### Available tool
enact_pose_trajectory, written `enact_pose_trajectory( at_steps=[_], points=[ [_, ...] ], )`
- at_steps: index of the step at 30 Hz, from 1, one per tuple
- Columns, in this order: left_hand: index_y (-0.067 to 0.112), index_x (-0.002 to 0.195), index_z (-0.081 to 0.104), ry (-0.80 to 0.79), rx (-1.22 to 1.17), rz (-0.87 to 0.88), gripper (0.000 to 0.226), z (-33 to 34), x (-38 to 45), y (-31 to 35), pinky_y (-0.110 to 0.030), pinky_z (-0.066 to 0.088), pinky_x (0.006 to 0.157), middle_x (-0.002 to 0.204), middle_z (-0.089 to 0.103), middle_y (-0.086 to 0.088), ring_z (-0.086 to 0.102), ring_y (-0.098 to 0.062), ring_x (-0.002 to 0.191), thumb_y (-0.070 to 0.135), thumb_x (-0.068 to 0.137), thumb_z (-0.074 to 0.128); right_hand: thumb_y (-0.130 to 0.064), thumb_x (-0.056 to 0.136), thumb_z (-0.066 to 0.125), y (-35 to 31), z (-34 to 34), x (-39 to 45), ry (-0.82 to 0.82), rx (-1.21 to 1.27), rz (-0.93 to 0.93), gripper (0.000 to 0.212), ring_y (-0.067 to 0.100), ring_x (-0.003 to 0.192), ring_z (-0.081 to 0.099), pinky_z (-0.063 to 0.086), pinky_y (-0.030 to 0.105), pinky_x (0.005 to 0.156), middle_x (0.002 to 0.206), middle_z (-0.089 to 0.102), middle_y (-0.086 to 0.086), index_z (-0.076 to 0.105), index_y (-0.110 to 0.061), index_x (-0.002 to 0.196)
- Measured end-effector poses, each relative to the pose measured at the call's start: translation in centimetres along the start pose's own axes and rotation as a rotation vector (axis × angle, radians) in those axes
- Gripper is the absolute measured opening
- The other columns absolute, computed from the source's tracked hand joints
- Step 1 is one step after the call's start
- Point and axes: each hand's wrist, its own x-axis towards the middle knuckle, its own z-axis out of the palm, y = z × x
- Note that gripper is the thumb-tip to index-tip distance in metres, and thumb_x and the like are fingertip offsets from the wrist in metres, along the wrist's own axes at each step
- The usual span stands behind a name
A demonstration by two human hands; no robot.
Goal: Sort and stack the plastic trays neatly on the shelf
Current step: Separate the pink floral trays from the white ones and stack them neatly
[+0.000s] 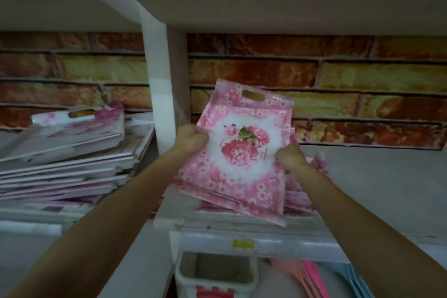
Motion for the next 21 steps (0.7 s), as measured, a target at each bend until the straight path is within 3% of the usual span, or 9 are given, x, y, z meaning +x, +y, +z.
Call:
enact_pose_trajectory(
  at_steps=[2, 5, 8, 11, 13, 15, 21],
  points=[
    [0.005, 0.076, 0.066, 0.029, -0.023, 0.030, 0.016, -1.1, -1.4, 0.5, -0.027, 0.045, 0.097, 0.078, 0.059, -0.009, 0.058, -0.020, 0.078, 0.008, 0.085, 0.053, -0.001, 0.087, 0.045, -0.6, 0.2, -0.8, 0.049, 0.017, -0.010, 0.049, 0.029, 0.084, 0.055, 0.041, 0.030, 0.056, 0.116, 0.060, 0.026, 0.039, 0.003, 0.136],
    [0.019, 0.062, 0.061, 0.059, -0.062, 0.080, 0.024, -3.5, -3.5, 0.4, -0.036, 0.040, 0.108, 0.081, 0.059, -0.003, 0.054, -0.030, 0.109, 0.006, 0.082, 0.053, 0.000, 0.088, 0.044, -1.9, 0.9, -2.7, 0.122, 0.024, -0.004, 0.051, 0.035, 0.101, 0.058, 0.040, 0.031, 0.070, 0.127, 0.054, 0.026, 0.034, 0.004, 0.139],
    [0.011, 0.085, 0.071, 0.086, -0.120, 0.124, 0.018, -6.9, -6.3, 0.5, -0.038, 0.046, 0.104, 0.110, 0.066, -0.017, 0.056, -0.034, 0.115, 0.013, 0.076, 0.056, -0.001, 0.089, 0.044, -3.2, 2.2, -5.7, 0.138, 0.062, -0.006, 0.049, 0.034, 0.103, 0.059, 0.039, 0.026, 0.061, 0.109, 0.056, 0.021, 0.036, 0.001, 0.137],
    [0.003, 0.105, 0.070, 0.131, -0.133, 0.153, 0.033, -10.5, -9.0, -0.2, -0.033, 0.049, 0.095, 0.111, 0.066, -0.022, 0.060, -0.034, 0.110, 0.013, 0.077, 0.056, -0.003, 0.087, 0.044, -4.2, 3.8, -9.3, 0.121, 0.111, -0.024, 0.024, 0.028, 0.080, 0.059, 0.033, 0.023, 0.048, 0.086, 0.049, 0.015, 0.039, -0.013, 0.109],
    [0.004, 0.111, 0.068, 0.169, -0.104, 0.146, 0.036, -13.1, -11.0, -1.5, -0.028, 0.048, 0.087, 0.116, 0.064, -0.020, 0.061, -0.033, 0.108, 0.014, 0.079, 0.055, -0.006, 0.087, 0.046, -5.0, 5.1, -12.3, 0.123, 0.131, -0.037, 0.025, 0.023, 0.069, 0.053, 0.038, 0.024, 0.053, 0.095, 0.050, 0.018, 0.042, -0.008, 0.111],
    [0.005, 0.116, 0.066, 0.205, -0.086, 0.124, 0.038, -15.7, -13.3, -2.9, -0.024, 0.047, 0.086, 0.121, 0.061, -0.018, 0.061, -0.032, 0.107, 0.014, 0.081, 0.054, -0.007, 0.088, 0.046, -5.6, 6.5, -15.0, 0.112, 0.135, -0.069, 0.045, 0.025, 0.082, 0.051, 0.040, 0.030, 0.066, 0.106, 0.053, 0.022, 0.040, 0.004, 0.131],
    [0.003, 0.114, 0.068, 0.334, -0.172, 0.074, 0.046, -24.1, -19.9, -7.1, -0.038, 0.053, 0.092, 0.119, 0.065, -0.020, 0.063, -0.034, 0.103, 0.019, 0.074, 0.049, -0.005, 0.083, 0.043, -8.4, 12.1, -23.5, 0.034, 0.215, -0.182, 0.051, 0.028, 0.086, 0.057, 0.045, 0.031, 0.066, 0.117, 0.060, 0.020, 0.040, -0.003, 0.134]
  ],
)
